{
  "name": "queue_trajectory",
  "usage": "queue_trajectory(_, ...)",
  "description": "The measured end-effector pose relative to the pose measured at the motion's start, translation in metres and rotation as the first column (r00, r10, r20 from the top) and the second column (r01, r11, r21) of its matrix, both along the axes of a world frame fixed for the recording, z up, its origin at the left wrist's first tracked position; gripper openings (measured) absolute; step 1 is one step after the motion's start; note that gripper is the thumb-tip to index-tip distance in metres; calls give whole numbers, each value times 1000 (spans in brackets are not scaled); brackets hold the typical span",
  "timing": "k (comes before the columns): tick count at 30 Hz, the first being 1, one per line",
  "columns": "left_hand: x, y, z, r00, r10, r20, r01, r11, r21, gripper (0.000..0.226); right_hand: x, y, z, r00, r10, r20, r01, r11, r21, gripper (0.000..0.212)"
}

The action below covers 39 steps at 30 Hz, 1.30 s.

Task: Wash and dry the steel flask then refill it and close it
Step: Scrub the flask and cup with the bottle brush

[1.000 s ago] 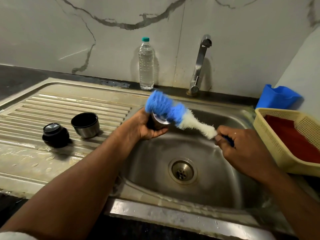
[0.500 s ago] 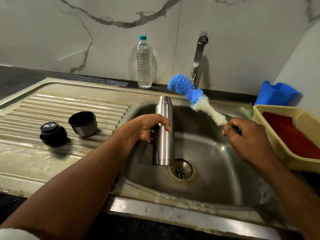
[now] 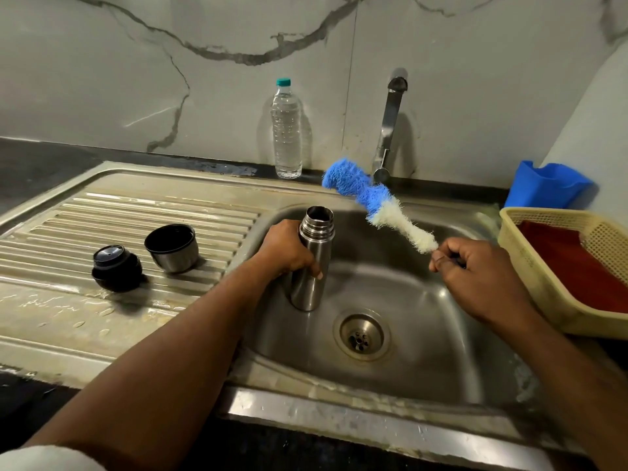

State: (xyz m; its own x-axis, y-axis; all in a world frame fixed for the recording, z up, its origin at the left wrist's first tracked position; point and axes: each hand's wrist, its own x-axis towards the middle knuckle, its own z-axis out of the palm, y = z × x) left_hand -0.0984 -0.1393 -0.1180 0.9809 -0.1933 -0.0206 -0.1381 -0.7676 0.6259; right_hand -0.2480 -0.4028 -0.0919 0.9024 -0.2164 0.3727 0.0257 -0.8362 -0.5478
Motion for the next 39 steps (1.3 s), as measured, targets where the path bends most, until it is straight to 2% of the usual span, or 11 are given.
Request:
queue_trajectory(6,-4,1,5,996,30,-87,-37,996,-78,75,0,2,0,1000,9,-18,-9,1000,10,23)
queue_trajectory(12,-10,6,18,999,-5,-45,-1,992,-130,90,0,6,-1,999,44,-25,-43,998,54,23)
queue_trajectory(14,-16,9,29,999,-7,-38,3,995,-103,93,1,7,-2,998,55,-19,-54,996,76,23)
queue_trajectory(19,-37,17,70,997,50,57,-48,999,-21,120,-3,13,1,995,95,-24,-93,993,72,19)
queue_trajectory(22,-51,39,94,963,35,269,-53,997,58,104,-4,15,2,993,108,-37,-105,992,65,17)
queue_trajectory(25,-63,79,103,916,103,388,-172,974,149,97,-4,17,1,993,116,-22,-114,991,70,20)
queue_trajectory(28,-68,118,104,937,172,303,-297,850,434,95,-2,16,-2,994,108,-12,-107,992,67,23)
queue_trajectory(31,-73,132,99,962,204,181,-272,760,590,69,-2,15,-2,993,113,-11,-112,991,74,23)
queue_trajectory(35,-75,132,91,943,183,278,-315,759,570,31,0,15,-3,994,105,1,-105,992,71,22)
queue_trajectory(37,-72,131,94,933,166,319,-318,796,515,30,0,15,-2,994,106,5,-106,992,73,21)
queue_trajectory(39,-67,124,98,921,124,370,-274,881,387,49,-1,15,-1,994,110,6,-110,990,91,19)
